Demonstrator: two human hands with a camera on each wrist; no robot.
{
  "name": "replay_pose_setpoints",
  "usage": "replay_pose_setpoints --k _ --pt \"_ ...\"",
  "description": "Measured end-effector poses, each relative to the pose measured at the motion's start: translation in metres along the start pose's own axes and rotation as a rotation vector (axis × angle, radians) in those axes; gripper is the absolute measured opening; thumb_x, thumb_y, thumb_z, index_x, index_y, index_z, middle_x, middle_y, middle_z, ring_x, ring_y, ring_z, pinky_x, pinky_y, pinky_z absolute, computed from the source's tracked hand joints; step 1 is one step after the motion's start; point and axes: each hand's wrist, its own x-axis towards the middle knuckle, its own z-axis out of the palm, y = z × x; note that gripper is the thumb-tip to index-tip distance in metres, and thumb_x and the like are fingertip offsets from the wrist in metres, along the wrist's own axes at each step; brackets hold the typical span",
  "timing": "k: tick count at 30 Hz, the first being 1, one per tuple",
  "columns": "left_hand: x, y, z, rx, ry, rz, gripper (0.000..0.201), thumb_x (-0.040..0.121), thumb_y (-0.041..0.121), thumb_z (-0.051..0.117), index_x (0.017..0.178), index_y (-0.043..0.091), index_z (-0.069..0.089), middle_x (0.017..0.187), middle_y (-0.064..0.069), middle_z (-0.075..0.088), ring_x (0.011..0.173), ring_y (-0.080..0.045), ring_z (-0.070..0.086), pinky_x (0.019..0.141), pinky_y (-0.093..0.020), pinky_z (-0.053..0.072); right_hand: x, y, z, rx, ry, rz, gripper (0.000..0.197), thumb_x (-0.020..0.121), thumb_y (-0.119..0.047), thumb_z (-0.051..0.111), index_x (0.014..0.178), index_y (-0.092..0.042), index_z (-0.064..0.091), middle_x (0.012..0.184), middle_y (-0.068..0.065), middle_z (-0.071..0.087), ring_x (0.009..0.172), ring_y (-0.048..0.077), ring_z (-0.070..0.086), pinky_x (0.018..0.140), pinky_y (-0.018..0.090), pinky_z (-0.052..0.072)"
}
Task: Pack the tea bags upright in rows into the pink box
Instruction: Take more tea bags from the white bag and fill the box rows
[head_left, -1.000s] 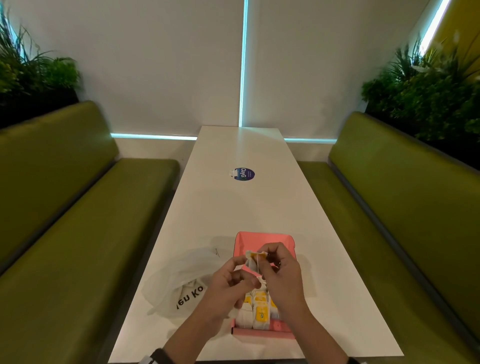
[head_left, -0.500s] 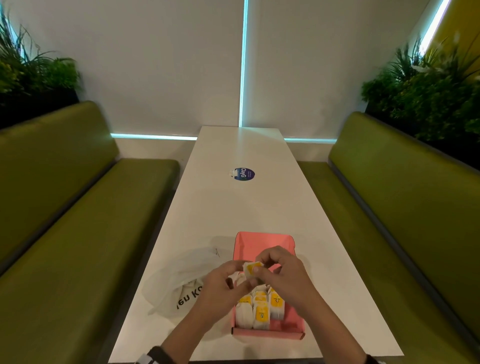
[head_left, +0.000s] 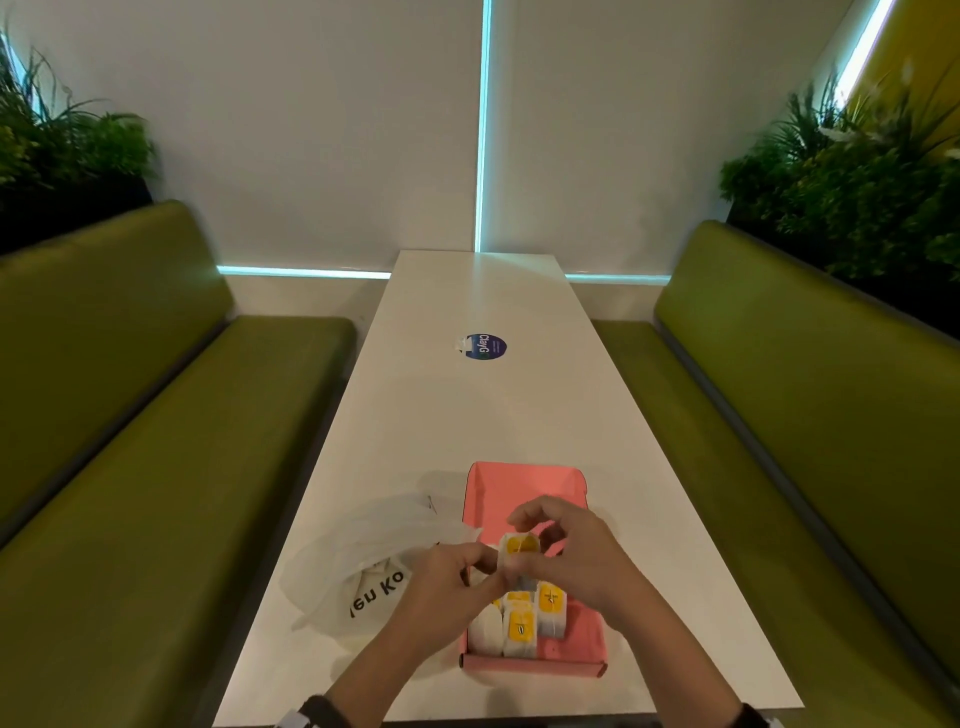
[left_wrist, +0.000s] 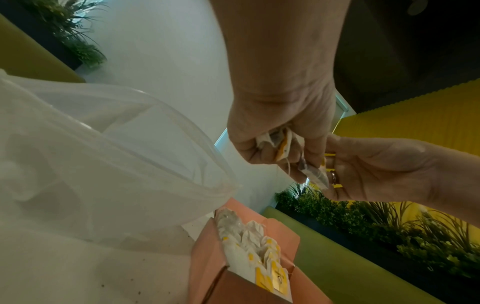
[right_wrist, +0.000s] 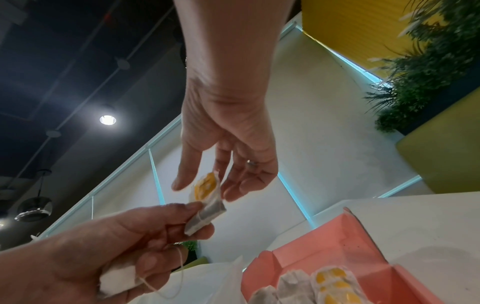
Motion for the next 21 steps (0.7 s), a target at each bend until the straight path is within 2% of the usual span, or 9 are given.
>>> replay_pose_setpoints --k 2,3,5,7,11,14,17,19,21 --pt "-0.001 -0.002 0.002 0.013 -0.036 -0.018 0.010 0.084 0.027 0.069 0.074 0.029 0.067 0.055 0.024 0.059 0.048 0.005 0.047 0.051 -0.011 0.035 0.001 0.004 -0.002 -0.161 -0.153 0.040 0.024 0.070 -0.020 0.079 0.084 -0.028 0.061 0.089 -0.011 0.061 0.075 0.008 0.055 0.067 0.022 0.049" --pt "-0.001 -0.004 0.002 0.033 -0.061 -0.028 0.009 0.083 0.035 0.069 0.081 0.026 0.069 0.062 0.023 0.063 0.055 0.006 0.053 0.056 -0.011 0.040 0.002 0.007 -0.002 -0.239 -0.185 0.048 0.021 0.072 -0.021 0.078 0.078 -0.028 0.059 0.084 -0.010 0.060 0.074 0.008 0.054 0.067 0.024 0.048" --pt "-0.002 -0.017 0.006 0.159 -0.090 -0.038 0.034 0.077 0.050 0.066 0.104 0.029 0.067 0.089 0.020 0.068 0.082 0.007 0.060 0.076 -0.018 0.049 0.006 0.018 -0.003 -0.324 -0.151 0.073 0.025 0.076 -0.016 0.073 0.068 -0.028 0.052 0.076 -0.009 0.056 0.070 0.007 0.050 0.064 0.023 0.045" --pt "-0.003 -0.027 0.007 0.368 -0.089 -0.058 0.035 0.079 0.044 0.066 0.112 0.037 0.058 0.100 0.019 0.060 0.094 0.002 0.056 0.082 -0.019 0.045 0.009 0.032 -0.006 -0.397 -0.086 0.116 0.028 0.078 -0.009 0.066 0.066 -0.025 0.048 0.072 -0.007 0.052 0.066 0.007 0.046 0.060 0.019 0.040" --pt "-0.010 -0.040 0.011 0.486 -0.164 -0.152 0.018 0.079 0.028 0.064 0.083 0.038 0.049 0.081 0.015 0.052 0.078 -0.004 0.051 0.074 -0.024 0.046 0.009 0.059 -0.002 -0.611 -0.134 0.220 0.035 0.078 -0.005 0.055 0.061 -0.029 0.037 0.079 -0.001 0.052 0.073 0.015 0.049 0.052 0.017 0.029" --pt "-0.013 -0.050 0.017 0.514 -0.223 -0.183 0.008 0.078 0.032 0.066 0.086 0.031 0.066 0.081 0.017 0.052 0.080 -0.001 0.052 0.073 -0.019 0.044 0.006 0.068 0.007 -0.698 -0.223 0.250 0.031 0.078 0.000 0.048 0.063 -0.025 0.039 0.090 0.002 0.049 0.083 0.019 0.049 0.051 0.014 0.027" --pt "-0.014 -0.058 0.022 0.514 -0.205 -0.178 0.016 0.079 0.036 0.067 0.090 0.026 0.072 0.086 0.017 0.050 0.084 -0.003 0.051 0.073 -0.018 0.041 0.007 0.072 0.019 -0.716 -0.294 0.283 0.033 0.082 0.002 0.042 0.060 -0.021 0.035 0.093 0.004 0.044 0.085 0.020 0.047 0.051 0.015 0.026" --pt "-0.014 -0.059 0.024 0.529 -0.202 -0.180 0.016 0.080 0.036 0.066 0.091 0.026 0.073 0.088 0.014 0.054 0.089 -0.005 0.054 0.074 -0.018 0.041 0.008 0.076 0.027 -0.704 -0.315 0.317 0.030 0.085 -0.001 0.040 0.060 -0.019 0.036 0.094 0.006 0.043 0.084 0.021 0.047 0.057 0.019 0.032" --pt "-0.015 -0.058 0.024 0.535 -0.198 -0.176 0.016 0.081 0.035 0.066 0.092 0.026 0.073 0.094 0.010 0.061 0.087 -0.005 0.054 0.071 -0.015 0.040 0.010 0.083 0.034 -0.730 -0.305 0.294 0.019 0.088 -0.003 0.038 0.073 -0.012 0.044 0.095 0.006 0.043 0.083 0.019 0.043 0.069 0.025 0.037"
